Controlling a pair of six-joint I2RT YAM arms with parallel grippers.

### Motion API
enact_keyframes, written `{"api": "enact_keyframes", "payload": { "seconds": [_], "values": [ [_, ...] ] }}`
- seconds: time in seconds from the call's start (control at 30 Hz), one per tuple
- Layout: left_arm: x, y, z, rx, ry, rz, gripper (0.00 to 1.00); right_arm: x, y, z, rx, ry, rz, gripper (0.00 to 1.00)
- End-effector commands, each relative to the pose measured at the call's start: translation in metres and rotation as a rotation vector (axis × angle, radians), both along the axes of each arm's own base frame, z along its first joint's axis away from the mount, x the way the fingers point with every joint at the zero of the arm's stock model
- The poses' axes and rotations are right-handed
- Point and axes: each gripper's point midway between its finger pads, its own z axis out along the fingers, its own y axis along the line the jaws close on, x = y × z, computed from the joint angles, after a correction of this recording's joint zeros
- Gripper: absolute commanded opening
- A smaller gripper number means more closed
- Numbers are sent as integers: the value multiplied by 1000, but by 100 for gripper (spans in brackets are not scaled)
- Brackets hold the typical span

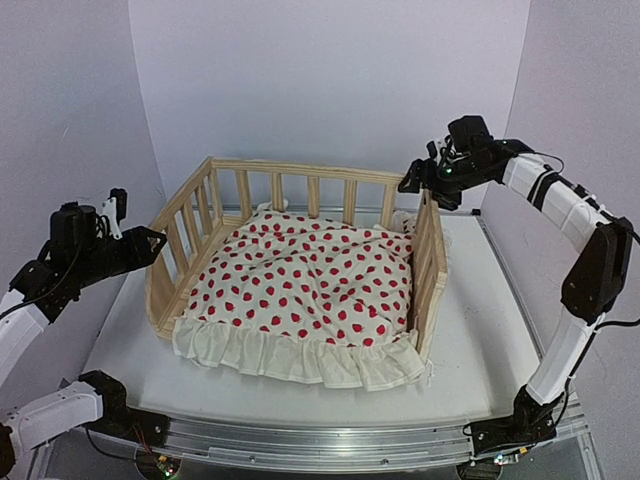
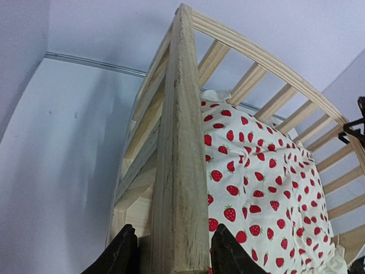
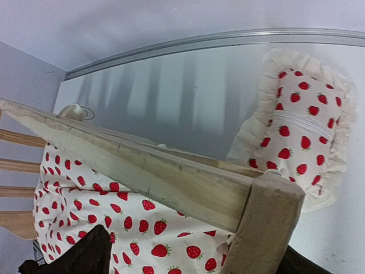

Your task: Set up the pet bed

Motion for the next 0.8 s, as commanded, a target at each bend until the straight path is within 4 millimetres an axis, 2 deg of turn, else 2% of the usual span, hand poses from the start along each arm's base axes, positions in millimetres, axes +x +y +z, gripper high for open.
{"api": "enact_keyframes", "payload": {
  "seconds": [0.0,0.03,0.17,0.27,0.33,0.47,0.63,0.7,0.77],
  "values": [
    [-7,-10,20,-126,-48,4,44,-23,139,8,316,-41,252,70],
    [-7,-6,17,-125,-48,24,44,-17,144,9,335,-42,246,67],
    [-5,-1,9,-119,-34,58,45,12,157,2,325,-68,234,66],
    [-4,-8,2,-139,-10,33,44,29,162,-1,283,-128,253,62],
    [-4,-20,3,-165,-4,-27,43,40,158,-3,235,-177,254,61],
    [-6,-52,2,-274,21,-188,41,60,125,-2,198,-203,220,59],
    [-19,-76,7,-379,17,-344,40,60,76,-4,125,-226,224,61],
    [-26,-84,16,-422,4,-409,40,54,60,-10,84,-219,258,67],
    [-36,-93,24,-455,-8,-476,40,51,47,-15,26,-220,294,79]
  ]
}}
